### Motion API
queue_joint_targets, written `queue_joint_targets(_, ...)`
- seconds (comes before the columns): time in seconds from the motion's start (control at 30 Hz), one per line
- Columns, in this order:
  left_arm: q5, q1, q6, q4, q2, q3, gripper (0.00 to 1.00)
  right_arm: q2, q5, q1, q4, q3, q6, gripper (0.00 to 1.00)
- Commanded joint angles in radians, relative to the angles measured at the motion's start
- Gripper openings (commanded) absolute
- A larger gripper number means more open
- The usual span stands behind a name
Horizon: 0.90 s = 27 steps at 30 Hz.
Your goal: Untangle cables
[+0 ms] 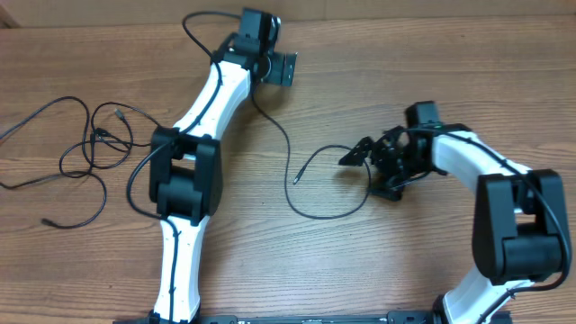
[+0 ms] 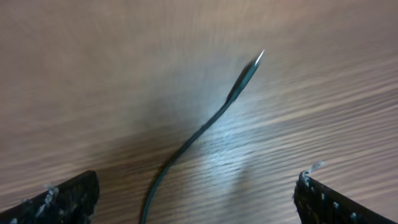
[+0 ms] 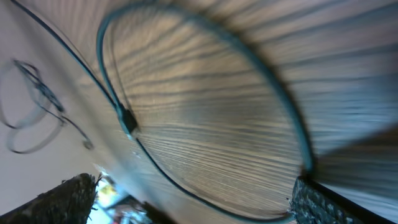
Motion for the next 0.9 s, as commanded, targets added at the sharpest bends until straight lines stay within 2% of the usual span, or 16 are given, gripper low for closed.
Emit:
queue_joint_targets(0.0,-0.016,0.004,0.038,-0.002,0.089,0.002,1.0,0.005,0.083,-0.089,-0.003,-0.003,-0.029,1.0)
queue_joint_targets(0.2,0.068,0.005,0.038,-0.034,0.138,0.002,1.0,0.005,0.158,-0.232,-0.002,-0.003,-0.028,1.0)
queue_joint_targets(0.33,0.15,0.004,0.039,-0.072,0.137,0.005,1.0,0.005,0.206,-0.277,0.005,-0.003,-0.028,1.0)
queue_joint_targets(0.4,0.192,0.004,0.039,-0.116,0.137,0.005,0.97,0.005,0.245,-0.286,0.016,-0.003,-0.028,1.0)
queue_joint_targets(0.7,0.385,-0.009,0.072,-0.337,0.137,0.005,1.0,0.005,0.299,-0.289,0.067,-0.003,-0.028,1.0)
queue_joint_targets(0.87,0.412,-0.03,0.099,-0.455,0.137,0.005,1.0,0.005,0.299,-0.289,0.081,-0.003,-0.028,1.0)
